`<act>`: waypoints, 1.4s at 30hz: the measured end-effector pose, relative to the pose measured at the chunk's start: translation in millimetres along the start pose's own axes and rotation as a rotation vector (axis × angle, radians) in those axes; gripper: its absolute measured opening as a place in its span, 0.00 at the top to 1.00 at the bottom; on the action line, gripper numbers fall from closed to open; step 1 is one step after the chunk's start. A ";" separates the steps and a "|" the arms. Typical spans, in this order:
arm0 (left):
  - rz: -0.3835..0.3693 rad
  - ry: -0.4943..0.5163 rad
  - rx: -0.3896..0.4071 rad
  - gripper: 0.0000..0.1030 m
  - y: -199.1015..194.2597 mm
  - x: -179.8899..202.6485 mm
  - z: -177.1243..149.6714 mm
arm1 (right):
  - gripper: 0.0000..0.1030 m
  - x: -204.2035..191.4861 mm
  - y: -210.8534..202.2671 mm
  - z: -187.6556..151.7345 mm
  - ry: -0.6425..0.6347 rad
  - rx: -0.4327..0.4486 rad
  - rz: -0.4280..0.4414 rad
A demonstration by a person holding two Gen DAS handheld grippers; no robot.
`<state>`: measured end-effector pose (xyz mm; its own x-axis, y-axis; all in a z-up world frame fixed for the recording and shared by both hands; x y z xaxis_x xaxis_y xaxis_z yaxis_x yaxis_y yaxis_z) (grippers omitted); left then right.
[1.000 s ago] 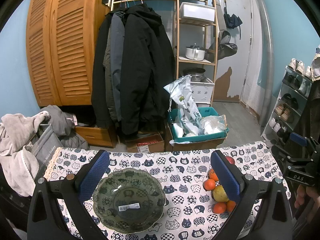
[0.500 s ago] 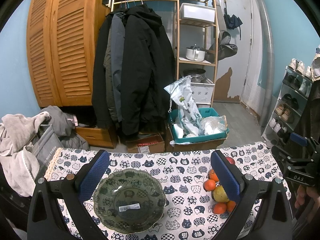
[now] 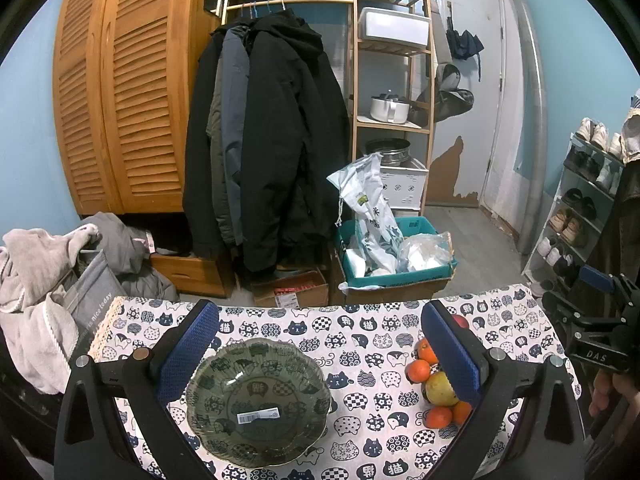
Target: Organize fruits
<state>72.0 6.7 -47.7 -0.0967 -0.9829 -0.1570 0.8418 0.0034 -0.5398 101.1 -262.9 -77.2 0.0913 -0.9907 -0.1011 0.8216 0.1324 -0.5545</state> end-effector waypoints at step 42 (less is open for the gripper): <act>-0.151 0.061 -0.290 0.01 81.5 78.8 -72.7 | 0.07 82.7 67.0 -91.6 0.072 -0.326 -0.116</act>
<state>94.5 -57.1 -164.2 -0.2482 -0.9634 -0.1016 0.6301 -0.0809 -0.7723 112.2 -333.0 -198.3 -0.0417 -0.9964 -0.0733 0.6000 0.0337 -0.7993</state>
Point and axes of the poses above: each gripper's, at about its wrist camera, not at the fingertips, and y roughly the way its jaws point, x to its right, z to its top, the point moved 9 cm from there along y, roughly the way its jaws point, and after that the axes turned 12 degrees about y, right-handed, at the moved point
